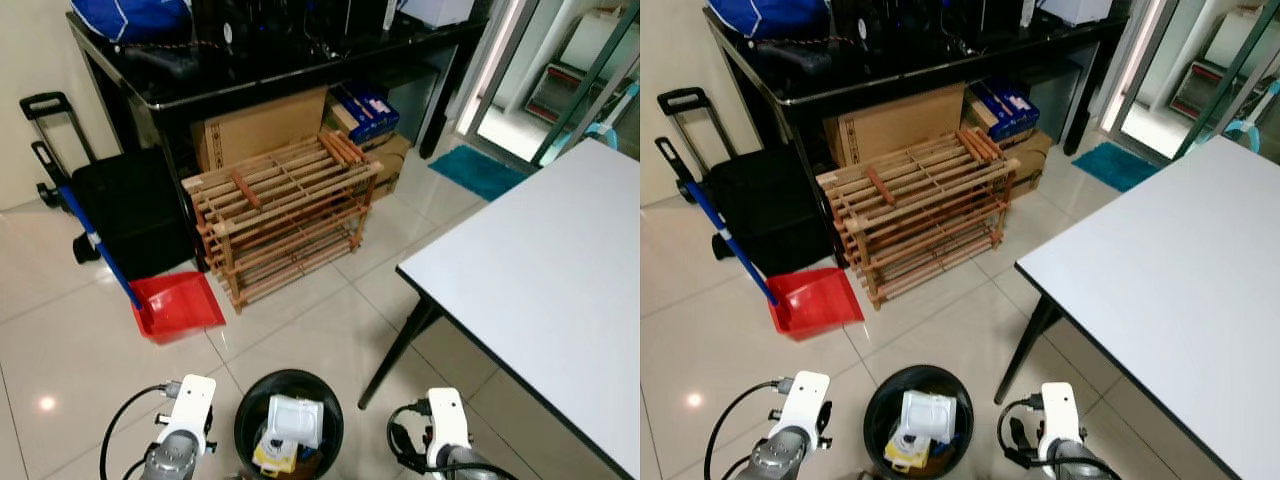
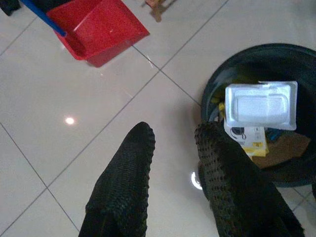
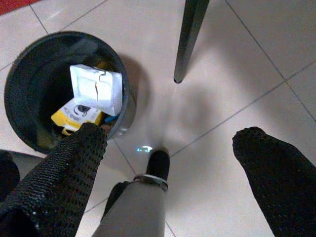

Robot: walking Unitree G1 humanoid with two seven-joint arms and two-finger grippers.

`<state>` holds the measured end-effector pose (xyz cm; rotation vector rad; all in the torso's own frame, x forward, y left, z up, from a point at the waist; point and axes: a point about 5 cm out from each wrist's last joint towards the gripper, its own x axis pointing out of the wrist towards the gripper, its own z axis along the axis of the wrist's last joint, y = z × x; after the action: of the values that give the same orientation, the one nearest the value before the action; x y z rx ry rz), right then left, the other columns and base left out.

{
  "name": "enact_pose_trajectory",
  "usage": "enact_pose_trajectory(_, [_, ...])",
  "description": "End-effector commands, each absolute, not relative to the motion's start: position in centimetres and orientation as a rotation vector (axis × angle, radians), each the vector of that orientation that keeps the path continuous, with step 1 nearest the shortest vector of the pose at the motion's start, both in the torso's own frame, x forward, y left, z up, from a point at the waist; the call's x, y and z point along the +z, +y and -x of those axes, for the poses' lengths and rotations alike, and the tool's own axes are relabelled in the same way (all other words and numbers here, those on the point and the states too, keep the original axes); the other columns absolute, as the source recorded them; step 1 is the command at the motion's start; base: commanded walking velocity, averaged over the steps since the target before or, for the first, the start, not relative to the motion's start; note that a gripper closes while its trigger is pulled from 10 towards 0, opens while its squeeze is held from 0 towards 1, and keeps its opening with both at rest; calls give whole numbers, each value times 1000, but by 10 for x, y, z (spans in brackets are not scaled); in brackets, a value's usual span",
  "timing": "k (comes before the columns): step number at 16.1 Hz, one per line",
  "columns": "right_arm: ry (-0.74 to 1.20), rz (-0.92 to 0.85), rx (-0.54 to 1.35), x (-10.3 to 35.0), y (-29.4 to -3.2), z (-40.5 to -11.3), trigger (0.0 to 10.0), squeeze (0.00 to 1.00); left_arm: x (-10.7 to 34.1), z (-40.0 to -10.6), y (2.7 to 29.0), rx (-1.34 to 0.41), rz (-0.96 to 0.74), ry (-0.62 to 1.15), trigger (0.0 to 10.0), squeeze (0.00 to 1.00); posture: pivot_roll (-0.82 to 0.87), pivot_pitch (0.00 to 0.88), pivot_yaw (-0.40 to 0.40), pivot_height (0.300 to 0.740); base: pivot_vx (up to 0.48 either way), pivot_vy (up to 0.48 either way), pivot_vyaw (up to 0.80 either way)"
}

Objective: Picking trash to rubbish bin

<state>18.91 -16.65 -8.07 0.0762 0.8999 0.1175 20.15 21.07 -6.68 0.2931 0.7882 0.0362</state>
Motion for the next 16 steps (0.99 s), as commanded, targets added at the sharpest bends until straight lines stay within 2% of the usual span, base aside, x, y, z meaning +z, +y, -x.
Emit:
enact_pose_trajectory(1, [917,-98,101,-83,-169,-186,10000,0,-69,-198,208,31,-294,801,10000,0,-20,50,-60,740,-277,0,0])
enact_pose_trajectory(16, [914,-108,110,-83,-169,-185,10000,0,-69,-199,205,25,-293,797,10000,0,-22,63,-67,740,-339,0,0])
